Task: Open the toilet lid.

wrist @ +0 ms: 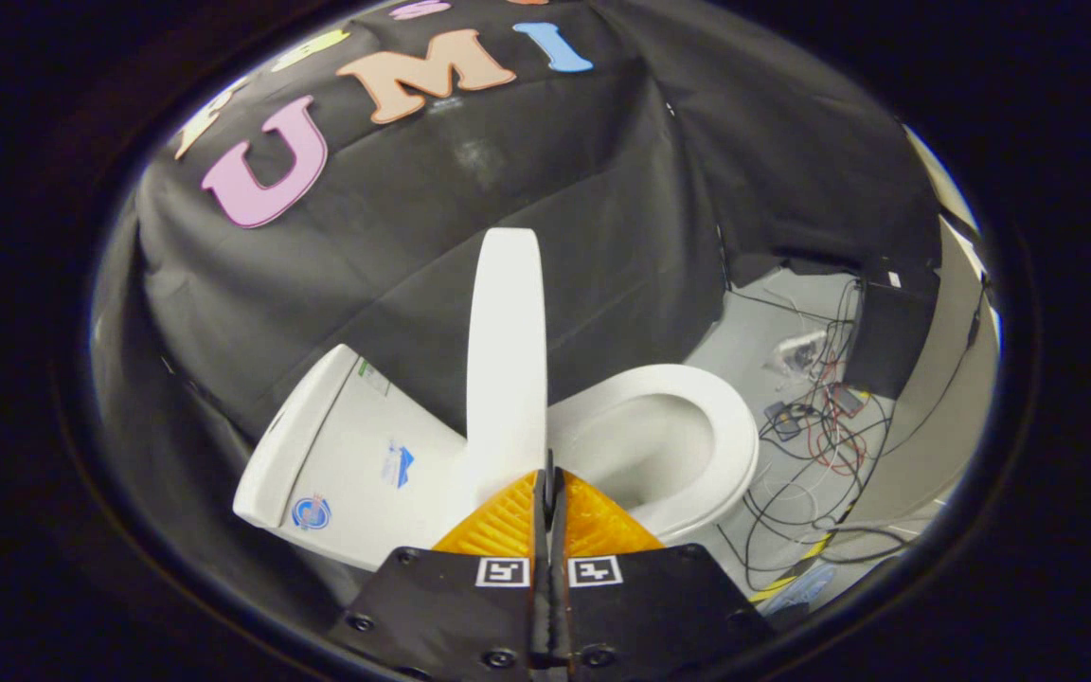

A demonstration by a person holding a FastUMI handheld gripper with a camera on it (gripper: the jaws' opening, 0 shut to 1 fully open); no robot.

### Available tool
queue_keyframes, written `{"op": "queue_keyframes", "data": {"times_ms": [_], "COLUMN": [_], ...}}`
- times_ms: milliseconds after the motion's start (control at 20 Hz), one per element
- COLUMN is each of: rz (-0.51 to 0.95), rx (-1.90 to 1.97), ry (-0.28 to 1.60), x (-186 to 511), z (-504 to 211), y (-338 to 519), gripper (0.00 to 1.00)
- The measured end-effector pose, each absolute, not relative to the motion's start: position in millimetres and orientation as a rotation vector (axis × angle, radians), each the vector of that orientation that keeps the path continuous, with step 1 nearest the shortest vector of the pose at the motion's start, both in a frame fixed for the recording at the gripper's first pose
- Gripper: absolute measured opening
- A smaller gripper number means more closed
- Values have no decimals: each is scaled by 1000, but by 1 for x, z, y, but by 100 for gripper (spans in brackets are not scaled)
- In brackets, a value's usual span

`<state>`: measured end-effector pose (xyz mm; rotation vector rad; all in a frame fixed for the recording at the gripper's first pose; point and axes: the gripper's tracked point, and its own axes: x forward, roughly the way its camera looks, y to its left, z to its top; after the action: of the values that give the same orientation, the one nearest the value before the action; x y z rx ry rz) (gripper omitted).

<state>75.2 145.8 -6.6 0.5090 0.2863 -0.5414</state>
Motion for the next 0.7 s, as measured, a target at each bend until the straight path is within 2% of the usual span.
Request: {"op": "queue_keyframes", "data": {"times_ms": [700], "rz": [-465], "rx": [303], "ry": [240], "x": [116], "z": [39], "y": [223], "gripper": [1]}}
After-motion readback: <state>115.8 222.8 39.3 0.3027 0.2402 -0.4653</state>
